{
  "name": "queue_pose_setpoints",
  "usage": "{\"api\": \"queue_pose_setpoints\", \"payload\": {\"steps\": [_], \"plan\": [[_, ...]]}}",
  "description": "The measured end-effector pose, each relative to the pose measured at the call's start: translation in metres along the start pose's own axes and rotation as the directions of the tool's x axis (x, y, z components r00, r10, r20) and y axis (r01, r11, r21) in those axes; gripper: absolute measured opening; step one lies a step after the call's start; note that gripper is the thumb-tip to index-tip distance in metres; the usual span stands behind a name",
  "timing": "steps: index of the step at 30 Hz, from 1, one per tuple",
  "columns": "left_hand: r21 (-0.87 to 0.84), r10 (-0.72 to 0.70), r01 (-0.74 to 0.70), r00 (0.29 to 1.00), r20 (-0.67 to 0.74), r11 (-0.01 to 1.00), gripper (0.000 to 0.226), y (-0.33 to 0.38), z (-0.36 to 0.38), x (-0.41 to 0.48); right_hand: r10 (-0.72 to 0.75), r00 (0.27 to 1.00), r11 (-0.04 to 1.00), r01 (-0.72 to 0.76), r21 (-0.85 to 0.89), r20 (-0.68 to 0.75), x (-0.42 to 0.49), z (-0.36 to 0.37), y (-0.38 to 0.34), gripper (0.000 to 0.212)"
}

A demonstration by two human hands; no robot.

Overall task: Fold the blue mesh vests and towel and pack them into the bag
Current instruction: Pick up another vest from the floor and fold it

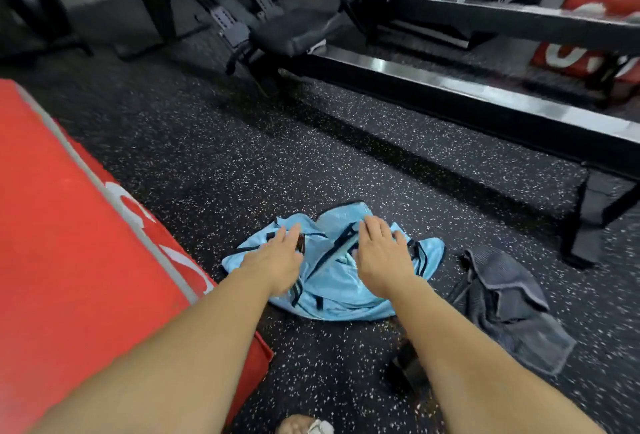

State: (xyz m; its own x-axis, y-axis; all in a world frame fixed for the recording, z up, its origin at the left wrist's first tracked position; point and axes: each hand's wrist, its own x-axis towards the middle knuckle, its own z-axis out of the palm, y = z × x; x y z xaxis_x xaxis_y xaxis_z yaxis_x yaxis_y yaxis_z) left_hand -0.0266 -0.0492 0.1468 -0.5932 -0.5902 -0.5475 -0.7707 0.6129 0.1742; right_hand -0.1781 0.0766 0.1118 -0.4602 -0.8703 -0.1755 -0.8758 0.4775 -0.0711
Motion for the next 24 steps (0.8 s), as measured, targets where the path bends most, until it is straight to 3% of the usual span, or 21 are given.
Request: {"api": "queue_pose_setpoints", "payload": {"steps": [9, 14, 24], "plan": [[-0.038, 0.055, -0.063, 0.980, -0.192, 0.997, 0.066, 0.013, -0.078, -0.103, -0.117, 0.951, 0.989, 0.086, -0.117, -0.285, -0.047, -0.148, -0.019, 0.053], [-0.060, 0.048, -0.066, 0.963, -0.263, 0.996, 0.069, 0.005, -0.103, -0.142, -0.108, 0.913, 0.994, 0.084, -0.076, -0.394, -0.065, -0.213, -0.024, 0.051], [-0.072, 0.023, -0.049, 0.943, -0.333, 0.996, 0.078, -0.004, -0.122, -0.189, -0.134, 0.884, 0.989, 0.093, -0.113, -0.448, -0.093, -0.279, -0.033, 0.043]]}}
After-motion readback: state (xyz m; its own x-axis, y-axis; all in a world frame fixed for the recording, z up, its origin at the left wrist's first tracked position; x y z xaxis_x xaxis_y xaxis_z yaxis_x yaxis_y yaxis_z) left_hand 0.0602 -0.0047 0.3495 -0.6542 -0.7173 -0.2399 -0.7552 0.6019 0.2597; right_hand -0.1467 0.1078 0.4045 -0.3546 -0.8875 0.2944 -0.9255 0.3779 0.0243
